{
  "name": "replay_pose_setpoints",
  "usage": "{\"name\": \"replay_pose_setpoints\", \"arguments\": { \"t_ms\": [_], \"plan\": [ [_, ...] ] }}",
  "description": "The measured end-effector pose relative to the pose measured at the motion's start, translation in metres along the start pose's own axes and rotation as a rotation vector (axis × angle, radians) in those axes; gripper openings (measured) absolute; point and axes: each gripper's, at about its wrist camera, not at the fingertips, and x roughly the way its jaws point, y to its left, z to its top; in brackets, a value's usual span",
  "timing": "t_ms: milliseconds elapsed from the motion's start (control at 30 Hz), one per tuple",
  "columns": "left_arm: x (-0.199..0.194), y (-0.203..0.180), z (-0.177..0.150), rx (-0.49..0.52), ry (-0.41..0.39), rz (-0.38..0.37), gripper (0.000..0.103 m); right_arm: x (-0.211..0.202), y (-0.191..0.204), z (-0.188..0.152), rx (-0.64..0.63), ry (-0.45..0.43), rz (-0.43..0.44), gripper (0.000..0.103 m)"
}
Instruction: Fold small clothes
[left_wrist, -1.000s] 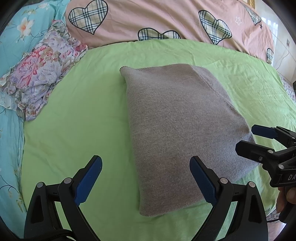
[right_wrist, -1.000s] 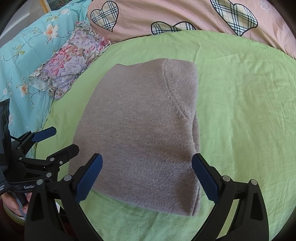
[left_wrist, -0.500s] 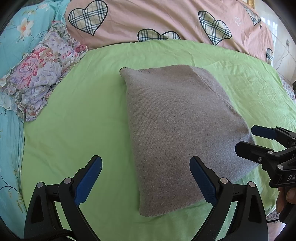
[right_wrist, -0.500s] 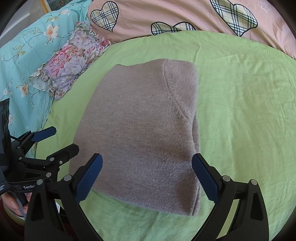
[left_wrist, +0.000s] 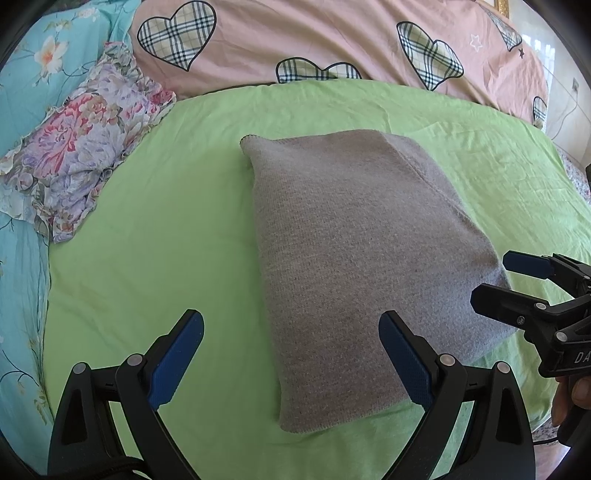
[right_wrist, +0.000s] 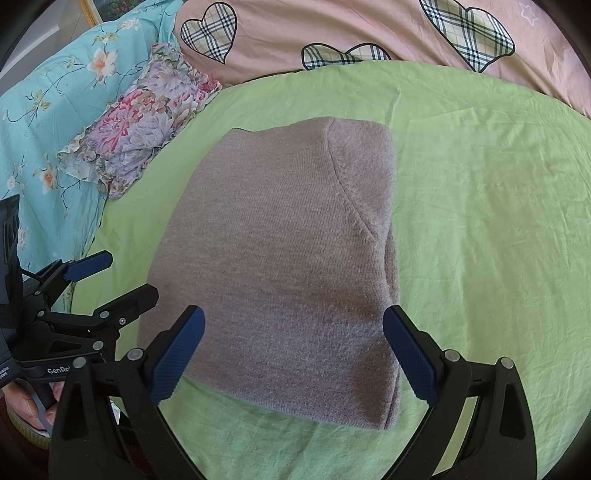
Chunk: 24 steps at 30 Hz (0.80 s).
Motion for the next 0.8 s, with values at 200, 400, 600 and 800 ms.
{"name": "replay_pose_setpoints", "arguments": {
  "t_ms": [200, 400, 600, 800],
  "plan": [
    [0.0003, 0.0005, 0.0001, 0.002, 0.000, -0.002, 0.096, 0.0000, -0.0001, -0.0002, -0.001, 0.000, 0.001, 0.097],
    [-0.0005, 0.0020, 0.0008, 0.004, -0.001, -0.003, 0.096, -0.0006, 0.0008, -0.0001, 0.002, -0.001, 0.001, 0.097],
    [-0.0017, 0.0014, 0.0006, 0.003, -0.004, 0.001, 0.096, -0.0010, 0.0007, 0.0000, 0.001, -0.002, -0.001, 0.097],
    [-0.0025, 0.0008, 0.0007, 0.004, -0.006, 0.001, 0.096, -0.0042, 0.0021, 0.0018, 0.001, -0.007, 0.001, 0.097]
  ]
}}
